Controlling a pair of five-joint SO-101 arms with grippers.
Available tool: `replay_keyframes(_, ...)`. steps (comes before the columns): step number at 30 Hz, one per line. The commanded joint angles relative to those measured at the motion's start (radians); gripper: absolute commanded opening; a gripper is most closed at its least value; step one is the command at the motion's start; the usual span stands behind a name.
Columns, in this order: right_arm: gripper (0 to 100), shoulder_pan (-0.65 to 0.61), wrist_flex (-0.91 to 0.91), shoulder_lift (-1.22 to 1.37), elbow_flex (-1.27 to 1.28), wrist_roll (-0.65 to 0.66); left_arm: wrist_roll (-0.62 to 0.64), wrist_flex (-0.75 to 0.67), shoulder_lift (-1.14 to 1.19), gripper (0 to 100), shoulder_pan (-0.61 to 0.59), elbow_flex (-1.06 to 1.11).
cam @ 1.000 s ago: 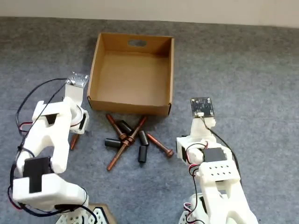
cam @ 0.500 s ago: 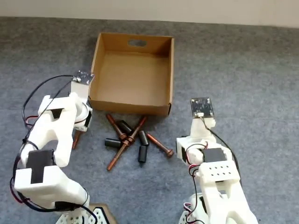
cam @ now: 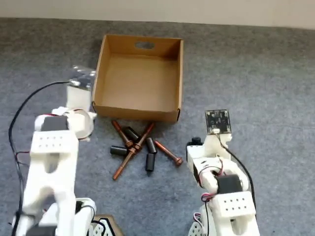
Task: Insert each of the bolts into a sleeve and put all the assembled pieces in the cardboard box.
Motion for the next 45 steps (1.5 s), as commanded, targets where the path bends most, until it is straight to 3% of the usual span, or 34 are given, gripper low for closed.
replay_keyframes(1, 0.9, -0.030, -0.018, -0.137, -0.012, -0.003, 0.011, -0.037, -0.147, 1, 0.124, -0.013)
replay_keyframes(7, 0.9, -0.170, -0.061, -0.286, -0.053, -0.003, 0.242, -0.198, -0.272, 1, 0.266, -0.081)
replay_keyframes(13, 0.9, -0.183, -0.337, -0.355, -0.088, -0.009, 0.350, -0.362, -0.315, 1, 0.360, -0.216)
replay_keyframes(19, 0.9, -0.185, -0.467, -0.346, -0.015, -0.012, 0.379, -0.537, -0.317, 1, 0.430, -0.243)
replay_keyframes(25, 0.9, -0.185, -0.481, -0.348, 0.085, -0.170, 0.379, -0.545, -0.320, 1, 0.498, -0.209)
replay_keyframes(36, 0.9, -0.185, -0.476, -0.348, 0.104, -0.180, 0.374, -0.545, -0.311, 1, 0.688, -0.205)
replay_keyframes(45, 0.9, -0.185, -0.475, -0.348, 0.104, -0.180, 0.377, -0.612, -0.205, 1, 0.704, -0.205)
